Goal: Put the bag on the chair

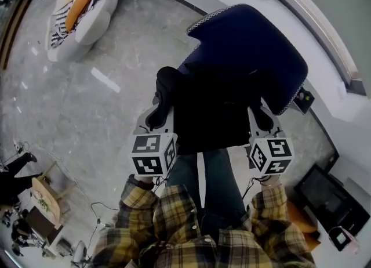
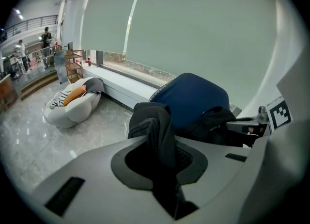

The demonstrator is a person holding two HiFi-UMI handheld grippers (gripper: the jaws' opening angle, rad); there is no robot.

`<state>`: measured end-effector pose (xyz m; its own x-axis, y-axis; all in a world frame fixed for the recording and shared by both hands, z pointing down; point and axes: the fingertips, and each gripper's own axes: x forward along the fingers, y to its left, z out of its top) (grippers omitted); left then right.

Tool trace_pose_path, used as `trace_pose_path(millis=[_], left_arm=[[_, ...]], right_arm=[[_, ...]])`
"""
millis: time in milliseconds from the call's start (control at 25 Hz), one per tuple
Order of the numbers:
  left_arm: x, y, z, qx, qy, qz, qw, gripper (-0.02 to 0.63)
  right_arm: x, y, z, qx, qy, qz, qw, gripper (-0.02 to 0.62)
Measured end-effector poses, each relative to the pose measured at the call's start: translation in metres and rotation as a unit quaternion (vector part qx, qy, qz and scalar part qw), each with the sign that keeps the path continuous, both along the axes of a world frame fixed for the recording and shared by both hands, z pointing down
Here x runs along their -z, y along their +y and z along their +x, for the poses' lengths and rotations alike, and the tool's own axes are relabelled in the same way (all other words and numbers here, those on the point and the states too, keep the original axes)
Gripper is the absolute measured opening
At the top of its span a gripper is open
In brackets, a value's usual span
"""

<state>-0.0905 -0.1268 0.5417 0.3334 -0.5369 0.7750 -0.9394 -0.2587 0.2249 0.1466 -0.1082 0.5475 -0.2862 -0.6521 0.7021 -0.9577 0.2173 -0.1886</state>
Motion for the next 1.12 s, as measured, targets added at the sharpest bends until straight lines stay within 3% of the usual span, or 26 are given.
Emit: trace_pose_path(millis=[640,1120], left_arm=[[-0.102,0.004,0.0,-0.007,-0.023,-0.052,0.9984,0.07],[-0.159,0.005,-0.018,0.009,-0.036,-0.079,0.9962,0.067]], right_arm=[[-0.097,0.005,0.001,-0.015,0.039,-0.051,0.998,0.037],[-0.14,0.001,-0.022,0.031,0.095,-0.048,0.994,0.038]])
